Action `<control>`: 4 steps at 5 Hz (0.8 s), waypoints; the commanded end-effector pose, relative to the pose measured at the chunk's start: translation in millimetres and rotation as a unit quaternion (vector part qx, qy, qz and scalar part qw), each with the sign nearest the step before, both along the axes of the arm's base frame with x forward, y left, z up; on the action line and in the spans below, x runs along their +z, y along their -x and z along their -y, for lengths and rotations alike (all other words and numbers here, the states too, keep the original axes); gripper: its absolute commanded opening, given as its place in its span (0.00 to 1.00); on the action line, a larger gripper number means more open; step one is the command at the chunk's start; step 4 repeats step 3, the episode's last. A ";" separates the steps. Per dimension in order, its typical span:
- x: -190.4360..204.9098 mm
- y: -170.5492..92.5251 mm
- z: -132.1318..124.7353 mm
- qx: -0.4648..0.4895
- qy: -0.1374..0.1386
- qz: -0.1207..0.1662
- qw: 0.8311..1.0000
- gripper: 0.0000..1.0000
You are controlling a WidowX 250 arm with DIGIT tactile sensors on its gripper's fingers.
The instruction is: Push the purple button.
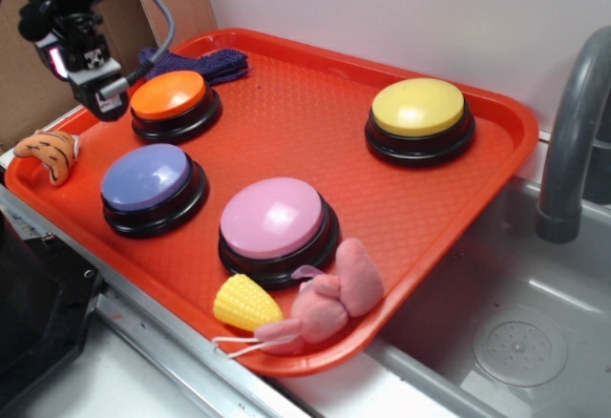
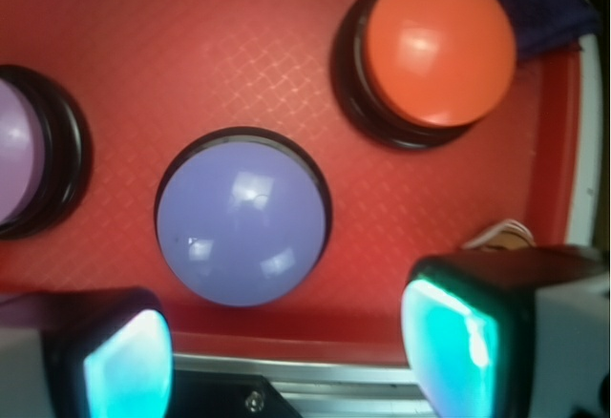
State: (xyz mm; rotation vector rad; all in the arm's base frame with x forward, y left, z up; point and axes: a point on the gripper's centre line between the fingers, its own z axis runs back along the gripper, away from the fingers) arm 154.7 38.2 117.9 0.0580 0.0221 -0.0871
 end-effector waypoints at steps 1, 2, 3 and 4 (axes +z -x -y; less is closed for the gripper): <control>25.7 -10.3 -4.6 0.003 0.002 0.018 1.000 1.00; 38.6 -6.5 -8.9 0.012 0.001 0.025 1.000 1.00; 32.6 -8.4 -14.4 0.023 0.002 0.004 1.000 1.00; 32.6 -8.4 -14.4 0.023 0.002 0.004 1.000 1.00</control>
